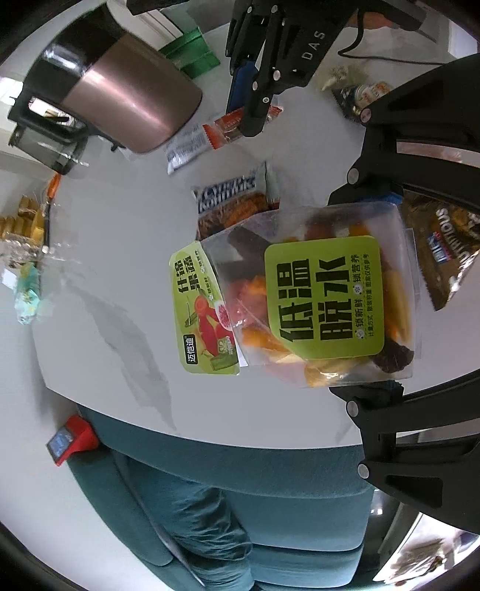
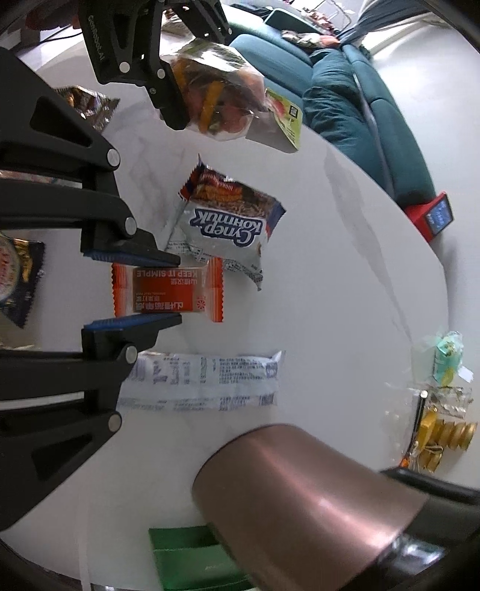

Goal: Organize snacks
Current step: 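Close the left tool on the fruit bag while the right tool grasps the orange candy, then carry the fruit bag and orange candy with both tools over the green tray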

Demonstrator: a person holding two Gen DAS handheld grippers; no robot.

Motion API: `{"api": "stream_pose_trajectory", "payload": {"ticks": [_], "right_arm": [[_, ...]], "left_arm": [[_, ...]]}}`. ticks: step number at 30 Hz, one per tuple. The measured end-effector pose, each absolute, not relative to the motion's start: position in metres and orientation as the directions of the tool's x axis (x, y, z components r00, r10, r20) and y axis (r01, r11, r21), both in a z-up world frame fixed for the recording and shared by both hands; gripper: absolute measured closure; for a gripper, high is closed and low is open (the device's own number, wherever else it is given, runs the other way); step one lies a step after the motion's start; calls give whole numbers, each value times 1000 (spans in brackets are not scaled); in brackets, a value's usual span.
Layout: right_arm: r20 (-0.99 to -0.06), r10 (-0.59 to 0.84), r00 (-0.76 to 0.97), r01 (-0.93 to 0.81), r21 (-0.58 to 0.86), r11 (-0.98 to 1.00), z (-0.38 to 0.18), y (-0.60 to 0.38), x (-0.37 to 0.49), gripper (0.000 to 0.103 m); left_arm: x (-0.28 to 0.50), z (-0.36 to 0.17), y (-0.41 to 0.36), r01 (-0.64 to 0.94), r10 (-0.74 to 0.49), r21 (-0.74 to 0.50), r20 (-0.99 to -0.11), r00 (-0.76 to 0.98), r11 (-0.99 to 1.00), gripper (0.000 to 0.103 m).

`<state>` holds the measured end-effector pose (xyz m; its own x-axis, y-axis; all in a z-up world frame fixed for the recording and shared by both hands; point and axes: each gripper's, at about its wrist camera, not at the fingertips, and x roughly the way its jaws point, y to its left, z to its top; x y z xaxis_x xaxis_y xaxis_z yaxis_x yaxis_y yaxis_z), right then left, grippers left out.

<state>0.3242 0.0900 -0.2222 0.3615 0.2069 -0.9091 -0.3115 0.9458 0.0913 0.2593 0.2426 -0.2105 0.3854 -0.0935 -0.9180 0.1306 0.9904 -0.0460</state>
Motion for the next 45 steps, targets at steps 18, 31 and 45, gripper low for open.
{"api": "stream_pose_trajectory", "payload": {"ticks": [18,31,45], "right_arm": [[-894,123,430,-96,90,991,-189,13,250,86],[-889,65,453,46,96,994,-183,-91,222,86],[-882,137,451,-64,122,991,-180,-239,254,86]], "left_arm": [[218,-185,159,430,-238,-67,-903,357,900,43],[206,-179,56,568,-295,-68,-901,318,820,43],[210,-184,-85,495,-242,-53,-914,327,867,43]]}}
